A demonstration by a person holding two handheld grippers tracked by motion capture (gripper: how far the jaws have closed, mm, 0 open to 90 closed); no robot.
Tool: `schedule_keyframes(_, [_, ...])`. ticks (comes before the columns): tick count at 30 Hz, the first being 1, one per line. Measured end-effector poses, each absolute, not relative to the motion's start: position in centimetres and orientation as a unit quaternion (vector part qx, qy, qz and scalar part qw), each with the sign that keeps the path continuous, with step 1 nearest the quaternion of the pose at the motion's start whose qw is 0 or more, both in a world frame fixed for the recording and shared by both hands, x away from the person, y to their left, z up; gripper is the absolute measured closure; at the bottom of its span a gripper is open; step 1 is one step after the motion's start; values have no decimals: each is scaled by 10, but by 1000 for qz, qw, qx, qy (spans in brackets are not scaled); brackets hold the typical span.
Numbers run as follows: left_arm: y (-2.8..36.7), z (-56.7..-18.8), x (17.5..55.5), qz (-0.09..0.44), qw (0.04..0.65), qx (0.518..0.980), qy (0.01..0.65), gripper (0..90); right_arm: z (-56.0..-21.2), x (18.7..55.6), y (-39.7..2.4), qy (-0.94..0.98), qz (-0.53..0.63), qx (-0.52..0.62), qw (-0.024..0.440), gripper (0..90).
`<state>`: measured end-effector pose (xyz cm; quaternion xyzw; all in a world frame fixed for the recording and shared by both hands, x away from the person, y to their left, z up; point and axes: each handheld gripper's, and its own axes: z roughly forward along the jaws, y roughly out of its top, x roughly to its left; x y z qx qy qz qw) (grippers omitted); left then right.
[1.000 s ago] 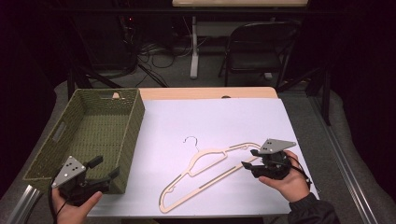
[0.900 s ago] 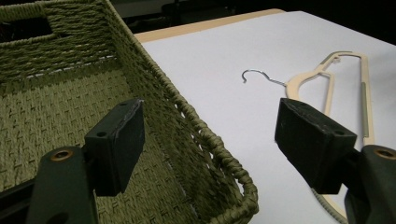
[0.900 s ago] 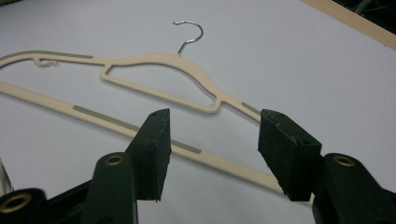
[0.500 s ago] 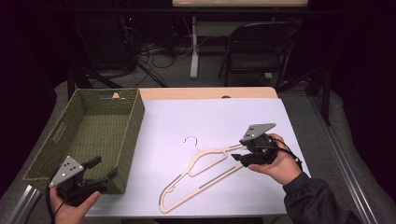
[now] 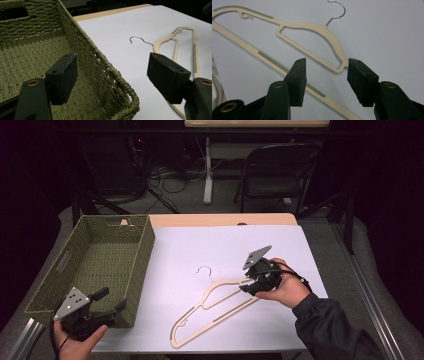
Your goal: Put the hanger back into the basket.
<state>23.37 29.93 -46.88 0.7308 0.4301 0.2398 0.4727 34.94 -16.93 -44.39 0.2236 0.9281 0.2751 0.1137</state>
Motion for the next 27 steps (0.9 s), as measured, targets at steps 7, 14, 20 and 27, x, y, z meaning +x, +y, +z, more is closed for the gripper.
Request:
schedule_keyframes(7, [300,-469,233,239,473,731,431,246,-446,361,-146,954,215,195,80,568])
schedule_keyframes(14, [300,-469,233,239,472,732,430,247,-449,366,-133,967,172,172,71,596])
schedule_keyframes(20, [300,-469,233,238,472,732,430,247,-460,371,-131,973,144,163,73,579])
schedule_keyframes(27, [298,-470,234,236,471,735,426,247,-465,374,-127,975,143,155,66,569])
